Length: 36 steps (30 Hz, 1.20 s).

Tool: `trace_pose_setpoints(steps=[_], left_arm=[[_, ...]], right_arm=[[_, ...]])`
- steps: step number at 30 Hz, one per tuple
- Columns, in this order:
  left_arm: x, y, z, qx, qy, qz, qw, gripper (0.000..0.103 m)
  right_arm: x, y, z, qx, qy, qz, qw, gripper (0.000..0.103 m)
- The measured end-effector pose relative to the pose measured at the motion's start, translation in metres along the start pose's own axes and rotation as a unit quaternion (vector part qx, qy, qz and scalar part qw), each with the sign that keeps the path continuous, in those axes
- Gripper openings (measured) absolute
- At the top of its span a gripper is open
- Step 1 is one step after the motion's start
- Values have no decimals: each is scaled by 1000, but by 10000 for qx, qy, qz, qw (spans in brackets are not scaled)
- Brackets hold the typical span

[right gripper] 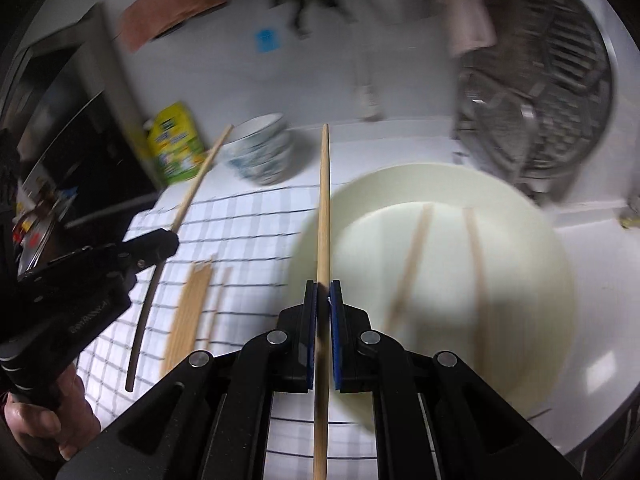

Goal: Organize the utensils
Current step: 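Carry the chopstick into the cream basin and release it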

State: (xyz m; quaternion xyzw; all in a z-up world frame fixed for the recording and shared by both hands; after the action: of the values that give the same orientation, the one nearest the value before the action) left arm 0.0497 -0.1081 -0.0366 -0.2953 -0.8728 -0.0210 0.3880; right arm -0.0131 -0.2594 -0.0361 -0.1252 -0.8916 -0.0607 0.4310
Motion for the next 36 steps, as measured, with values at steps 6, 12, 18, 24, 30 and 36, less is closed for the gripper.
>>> trace_pose_setpoints(steps=[6, 12, 18, 24, 30, 36], left_arm=[[-41, -59, -9, -152, -33, 154, 9998, 7], [-84, -95, -9, -376, 198, 140, 9990, 7], [-112, -108, -11, -353, 333, 15, 9988, 7], [-135, -113, -6, -361, 543, -97, 9978, 7], [-142, -116, -6, -364, 662, -184, 9970, 8], [-132, -111, -8, -261, 539, -309, 9977, 42]], right_arm=[[-11, -71, -4, -381, 46, 248, 9990, 6], [-35, -108, -2, -544, 244, 272, 9978, 6], [-60, -123, -1, -606, 454, 179, 9970, 6], [-76, -132, 3, -649, 592, 85, 9961, 6], [-79, -138, 5, -698, 588, 115, 9958, 7], [-70, -142, 4, -746, 403, 121, 9963, 22]])
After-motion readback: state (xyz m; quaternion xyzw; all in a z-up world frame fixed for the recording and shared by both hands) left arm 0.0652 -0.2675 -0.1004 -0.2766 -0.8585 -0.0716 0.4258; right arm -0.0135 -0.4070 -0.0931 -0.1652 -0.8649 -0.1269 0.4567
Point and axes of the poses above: each gripper's, at about its wrist camera, not at the fingertips, and x roughly against the way its jaws point, y to its left, z to its underside, the point moved 1 cm from there along -x, roughly the way its jaws point, and after that the axes turned 8 degrees about z, right-handed, at the moved point
